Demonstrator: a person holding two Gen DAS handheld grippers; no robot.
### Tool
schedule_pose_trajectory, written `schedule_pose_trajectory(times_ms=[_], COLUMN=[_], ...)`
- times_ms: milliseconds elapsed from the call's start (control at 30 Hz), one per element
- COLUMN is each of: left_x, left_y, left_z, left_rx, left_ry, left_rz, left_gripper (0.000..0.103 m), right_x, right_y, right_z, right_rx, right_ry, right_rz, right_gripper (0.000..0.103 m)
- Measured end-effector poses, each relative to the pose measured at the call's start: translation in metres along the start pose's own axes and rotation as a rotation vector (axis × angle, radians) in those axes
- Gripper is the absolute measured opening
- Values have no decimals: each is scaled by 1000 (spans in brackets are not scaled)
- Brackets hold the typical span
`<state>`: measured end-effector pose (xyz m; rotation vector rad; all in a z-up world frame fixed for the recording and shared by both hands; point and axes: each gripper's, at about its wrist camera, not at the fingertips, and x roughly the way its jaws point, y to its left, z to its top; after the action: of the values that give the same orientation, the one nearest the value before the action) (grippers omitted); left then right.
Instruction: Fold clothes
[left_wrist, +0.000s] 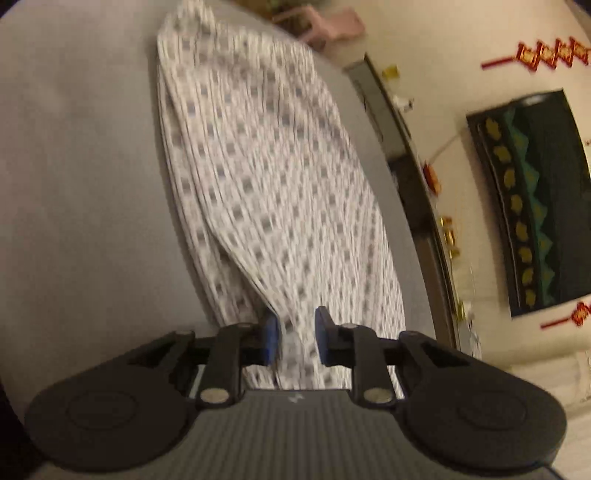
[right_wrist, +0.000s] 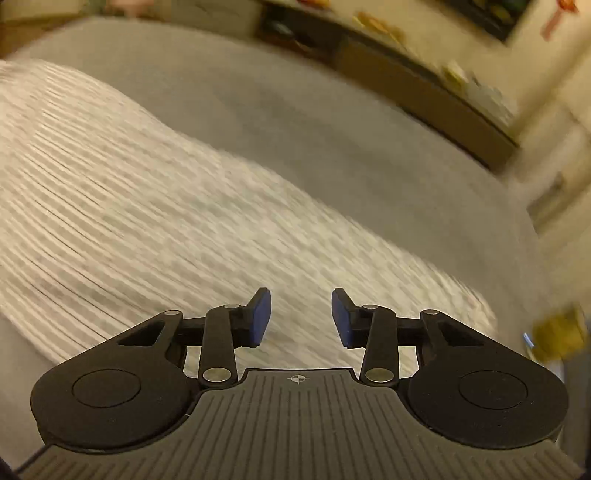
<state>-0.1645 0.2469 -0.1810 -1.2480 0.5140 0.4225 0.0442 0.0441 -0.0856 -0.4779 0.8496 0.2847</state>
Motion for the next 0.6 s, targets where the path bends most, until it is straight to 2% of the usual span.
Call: schedule_pose_trajectory(times_ms=[67,200,367,467,500,533,600], left_x=[-6,-11,-18,-20,-21,-24,-27], left_y=[-1,9,14,17,20,25,31], left_z=[1,-1,1,11,17,27,47], left_rx=[16,4,47,29,13,6,-9], left_ry=[-21,11,41,45,34,16,-25], left_rz=[17,82,108,94,92,95,110], left_gripper=[3,1,1,7,13,16,25], right_x=[-12,-16,12,18,25,26,10], right_y=[41,109,169,211,223,233,242], right_z=[25,70,95,87,80,69,56], right_rx=[-45,-85,-35,-96,-131,-179,-283], right_ry=[-48,-80,-26,-4,15,26,23], right_rz=[101,326,585,589,575,553,525], right_gripper=[37,40,40,40,39,43,44])
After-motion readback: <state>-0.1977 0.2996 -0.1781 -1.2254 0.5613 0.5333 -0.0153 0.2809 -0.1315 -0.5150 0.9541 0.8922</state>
